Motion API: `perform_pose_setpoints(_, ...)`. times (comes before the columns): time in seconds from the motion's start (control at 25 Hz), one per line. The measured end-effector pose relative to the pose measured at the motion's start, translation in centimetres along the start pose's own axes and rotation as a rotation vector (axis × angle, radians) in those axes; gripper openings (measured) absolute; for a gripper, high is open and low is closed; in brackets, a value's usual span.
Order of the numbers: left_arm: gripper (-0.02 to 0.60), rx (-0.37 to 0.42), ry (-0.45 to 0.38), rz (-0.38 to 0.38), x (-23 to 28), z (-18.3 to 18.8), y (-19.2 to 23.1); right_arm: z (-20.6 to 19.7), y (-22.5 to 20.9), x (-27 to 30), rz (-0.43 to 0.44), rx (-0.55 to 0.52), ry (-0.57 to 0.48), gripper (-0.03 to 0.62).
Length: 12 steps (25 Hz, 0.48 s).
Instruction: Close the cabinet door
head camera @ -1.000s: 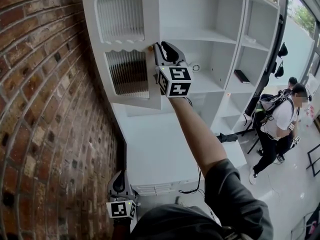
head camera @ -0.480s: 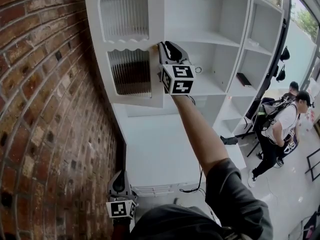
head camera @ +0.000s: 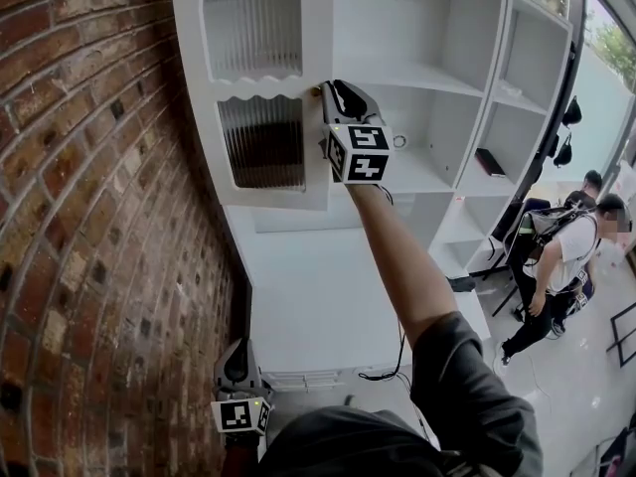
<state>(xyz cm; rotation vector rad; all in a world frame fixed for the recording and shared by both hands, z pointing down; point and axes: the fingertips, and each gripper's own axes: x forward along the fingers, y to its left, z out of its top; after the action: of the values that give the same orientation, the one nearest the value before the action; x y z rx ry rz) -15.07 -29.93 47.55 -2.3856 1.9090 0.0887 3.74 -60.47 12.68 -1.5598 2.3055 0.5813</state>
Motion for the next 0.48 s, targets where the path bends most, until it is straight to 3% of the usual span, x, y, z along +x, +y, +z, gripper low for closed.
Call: perform_pose_setpoints(0.48,0.002,0.002,0.003,0.011,0.8,-0.3,0.0,-0.8,-0.8,1.3,0.008,0.009,0.005,0.052)
